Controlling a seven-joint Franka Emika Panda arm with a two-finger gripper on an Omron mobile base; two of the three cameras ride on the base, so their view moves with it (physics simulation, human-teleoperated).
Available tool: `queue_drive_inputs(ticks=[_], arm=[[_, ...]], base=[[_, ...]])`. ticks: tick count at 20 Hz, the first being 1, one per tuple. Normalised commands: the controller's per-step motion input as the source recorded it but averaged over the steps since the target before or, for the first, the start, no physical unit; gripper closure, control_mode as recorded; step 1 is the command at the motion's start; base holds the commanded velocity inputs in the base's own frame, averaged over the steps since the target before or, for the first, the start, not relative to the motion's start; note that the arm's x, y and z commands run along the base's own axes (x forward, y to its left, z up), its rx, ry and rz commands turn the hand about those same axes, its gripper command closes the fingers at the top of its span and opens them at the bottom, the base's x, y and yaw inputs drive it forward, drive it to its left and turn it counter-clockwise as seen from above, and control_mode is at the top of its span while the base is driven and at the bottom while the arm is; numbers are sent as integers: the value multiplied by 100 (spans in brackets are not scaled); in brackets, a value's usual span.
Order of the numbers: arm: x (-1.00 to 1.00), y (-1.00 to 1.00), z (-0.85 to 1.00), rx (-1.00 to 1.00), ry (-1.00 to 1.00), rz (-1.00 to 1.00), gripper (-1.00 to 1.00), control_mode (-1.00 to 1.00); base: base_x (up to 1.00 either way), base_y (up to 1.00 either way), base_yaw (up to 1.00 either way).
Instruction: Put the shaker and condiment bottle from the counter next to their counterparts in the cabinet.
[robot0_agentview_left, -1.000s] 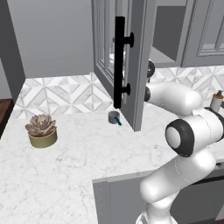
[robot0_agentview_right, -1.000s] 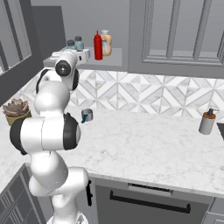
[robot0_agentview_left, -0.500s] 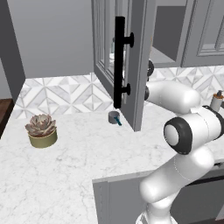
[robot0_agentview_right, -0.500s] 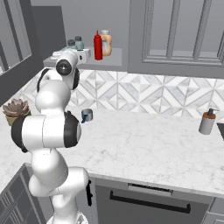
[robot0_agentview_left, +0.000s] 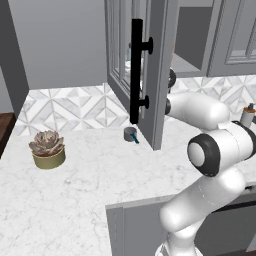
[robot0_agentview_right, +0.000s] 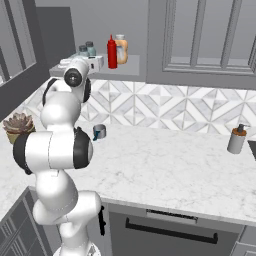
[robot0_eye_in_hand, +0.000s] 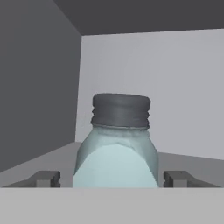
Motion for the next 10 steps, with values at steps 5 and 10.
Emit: queue_drive_inputs(ticks=[5, 10], arm=[[-12, 0, 0, 0, 0, 0, -100, -100], [-26, -4, 0, 0, 0, 0, -100, -100]], base=[[0, 0, 0], [0, 0, 0]])
